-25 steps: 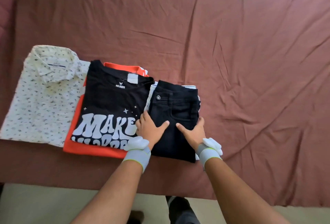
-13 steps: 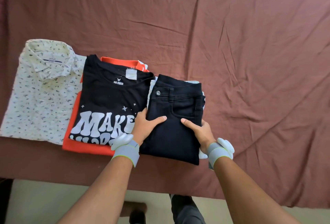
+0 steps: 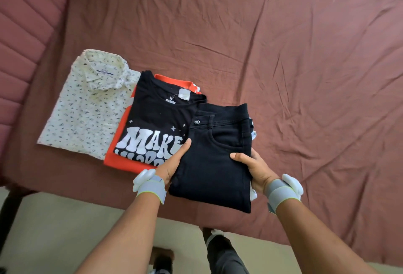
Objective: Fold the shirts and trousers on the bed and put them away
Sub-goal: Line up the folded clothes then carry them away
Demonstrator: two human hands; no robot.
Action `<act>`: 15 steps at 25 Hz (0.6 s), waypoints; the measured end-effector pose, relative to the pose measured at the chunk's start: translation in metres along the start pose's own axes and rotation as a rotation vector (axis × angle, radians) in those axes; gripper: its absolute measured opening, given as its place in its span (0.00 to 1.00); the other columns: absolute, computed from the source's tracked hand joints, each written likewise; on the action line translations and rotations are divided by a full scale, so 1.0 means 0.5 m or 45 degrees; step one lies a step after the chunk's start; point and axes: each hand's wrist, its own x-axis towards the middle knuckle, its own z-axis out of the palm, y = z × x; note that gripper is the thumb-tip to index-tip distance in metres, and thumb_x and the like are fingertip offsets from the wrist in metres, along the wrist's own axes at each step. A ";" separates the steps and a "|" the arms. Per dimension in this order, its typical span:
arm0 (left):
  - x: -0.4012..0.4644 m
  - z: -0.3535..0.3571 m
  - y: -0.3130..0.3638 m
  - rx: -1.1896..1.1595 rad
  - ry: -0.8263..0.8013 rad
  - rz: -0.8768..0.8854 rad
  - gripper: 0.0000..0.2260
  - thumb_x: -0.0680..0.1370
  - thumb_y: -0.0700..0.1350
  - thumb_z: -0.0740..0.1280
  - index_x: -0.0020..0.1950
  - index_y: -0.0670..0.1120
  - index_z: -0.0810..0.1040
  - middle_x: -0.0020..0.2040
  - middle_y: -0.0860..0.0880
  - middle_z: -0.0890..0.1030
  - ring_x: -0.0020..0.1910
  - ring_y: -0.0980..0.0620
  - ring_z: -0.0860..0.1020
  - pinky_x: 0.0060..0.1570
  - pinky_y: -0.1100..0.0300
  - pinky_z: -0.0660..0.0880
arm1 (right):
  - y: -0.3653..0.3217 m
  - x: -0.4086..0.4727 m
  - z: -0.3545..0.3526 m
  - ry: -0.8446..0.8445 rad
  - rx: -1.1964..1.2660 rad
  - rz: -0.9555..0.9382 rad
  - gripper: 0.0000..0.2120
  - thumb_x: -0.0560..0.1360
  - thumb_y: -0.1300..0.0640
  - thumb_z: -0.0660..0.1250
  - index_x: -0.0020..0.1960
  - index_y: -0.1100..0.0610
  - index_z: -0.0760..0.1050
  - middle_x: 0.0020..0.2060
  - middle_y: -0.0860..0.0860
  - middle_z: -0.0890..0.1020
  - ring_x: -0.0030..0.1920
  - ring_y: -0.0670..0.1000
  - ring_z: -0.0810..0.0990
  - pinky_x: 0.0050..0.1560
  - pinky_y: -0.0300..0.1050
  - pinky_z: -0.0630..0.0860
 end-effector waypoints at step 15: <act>-0.529 -0.345 -0.155 -0.661 0.316 0.522 0.42 0.56 0.65 0.80 0.64 0.45 0.80 0.61 0.44 0.82 0.61 0.46 0.80 0.66 0.52 0.72 | -0.007 -0.228 0.556 -0.656 -0.531 0.066 0.24 0.70 0.69 0.69 0.64 0.58 0.72 0.56 0.60 0.82 0.52 0.59 0.83 0.46 0.49 0.82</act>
